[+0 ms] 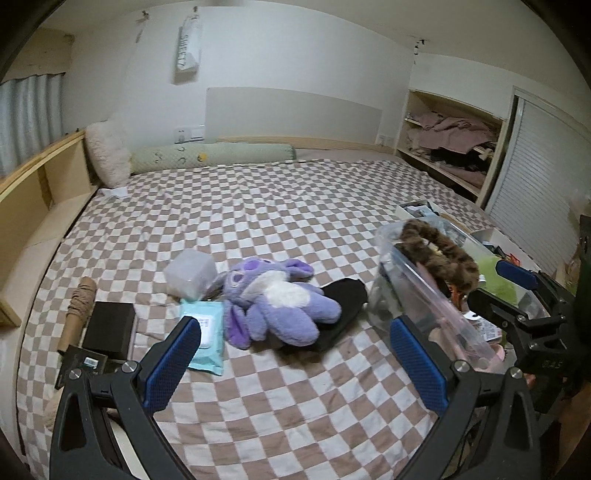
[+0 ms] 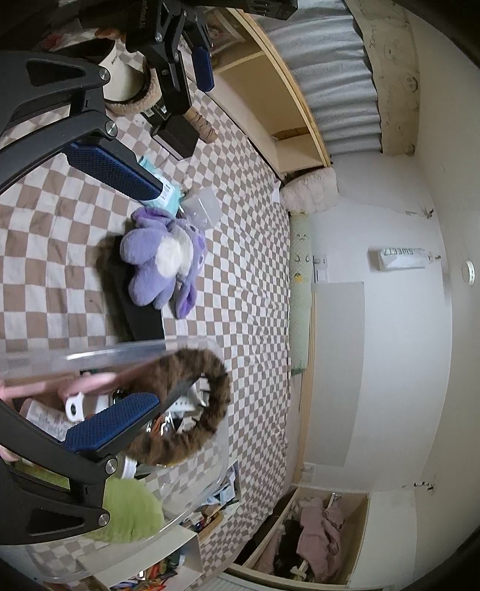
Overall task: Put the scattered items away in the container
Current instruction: 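Withdraw both tools from the bin back toward the items on the bed, then move the left tool down to the teal wipes pack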
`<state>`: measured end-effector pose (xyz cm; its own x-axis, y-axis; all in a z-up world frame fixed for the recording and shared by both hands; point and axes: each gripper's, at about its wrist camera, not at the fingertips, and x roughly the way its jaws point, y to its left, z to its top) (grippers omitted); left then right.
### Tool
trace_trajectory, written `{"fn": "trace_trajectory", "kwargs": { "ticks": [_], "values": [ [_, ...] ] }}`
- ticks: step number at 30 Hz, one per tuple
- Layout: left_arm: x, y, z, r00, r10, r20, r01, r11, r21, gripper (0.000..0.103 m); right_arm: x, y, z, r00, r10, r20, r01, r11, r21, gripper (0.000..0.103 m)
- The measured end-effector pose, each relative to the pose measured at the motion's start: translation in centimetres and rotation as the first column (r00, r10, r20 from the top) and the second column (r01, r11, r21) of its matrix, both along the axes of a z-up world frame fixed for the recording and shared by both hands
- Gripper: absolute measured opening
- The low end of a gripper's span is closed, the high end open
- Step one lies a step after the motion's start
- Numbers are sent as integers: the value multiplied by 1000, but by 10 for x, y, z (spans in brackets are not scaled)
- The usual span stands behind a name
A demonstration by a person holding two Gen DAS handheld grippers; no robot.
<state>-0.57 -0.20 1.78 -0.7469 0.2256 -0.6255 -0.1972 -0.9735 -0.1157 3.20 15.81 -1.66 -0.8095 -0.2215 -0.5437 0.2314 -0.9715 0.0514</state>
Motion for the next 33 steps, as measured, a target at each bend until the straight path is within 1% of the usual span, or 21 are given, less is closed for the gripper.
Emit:
{"fn": "trace_trajectory", "kwargs": {
  "ticks": [4, 8, 10, 12, 15, 19, 21, 23, 25, 29, 33],
  "values": [
    [3, -11, -1, 1000, 29, 3, -29, 1000, 1, 103, 0, -10, 0, 1000, 7, -23, -8, 1000, -15, 103],
    [7, -23, -1, 999, 48, 1, -48, 999, 10, 103, 0, -21, -1, 998, 36, -55, -39, 997, -71, 103],
    [8, -29, 0, 999, 40, -12, -39, 999, 27, 103, -4, -30, -4, 998, 57, -32, -59, 996, -67, 103],
    [11, -36, 2, 999, 34, -30, -32, 998, 59, 103, -9, -42, -7, 996, 84, -4, -84, 995, -52, 103],
    [12, -49, 7, 997, 60, -57, -54, 993, 101, 103, -15, -59, -10, 992, 125, 26, -124, 992, -28, 103],
    [11, -65, 17, 987, 119, -104, -110, 990, 91, 103, -26, -76, 1, 986, 165, 23, -165, 986, -6, 103],
    [10, -75, 18, 983, 145, -114, -134, 985, 105, 103, -34, -85, 10, 985, 175, 8, -175, 985, 6, 103],
    [4, -88, 18, 981, 164, -105, -149, 979, 136, 103, -43, -91, 17, 983, 184, -3, -184, 983, -1, 103],
    [-4, -101, 15, 979, 188, -78, -176, 974, 140, 103, -55, -97, 21, 981, 192, 0, -192, 981, -38, 103],
    [-23, -120, 2, 964, 264, -40, -260, 962, 81, 103, -79, -105, 17, 976, 207, 62, -201, 975, -90, 103],
    [-44, -129, -21, 963, 267, 40, -268, 962, 46, 103, -95, -108, -3, 977, 191, 91, -184, 979, -82, 103]
  ]
}}
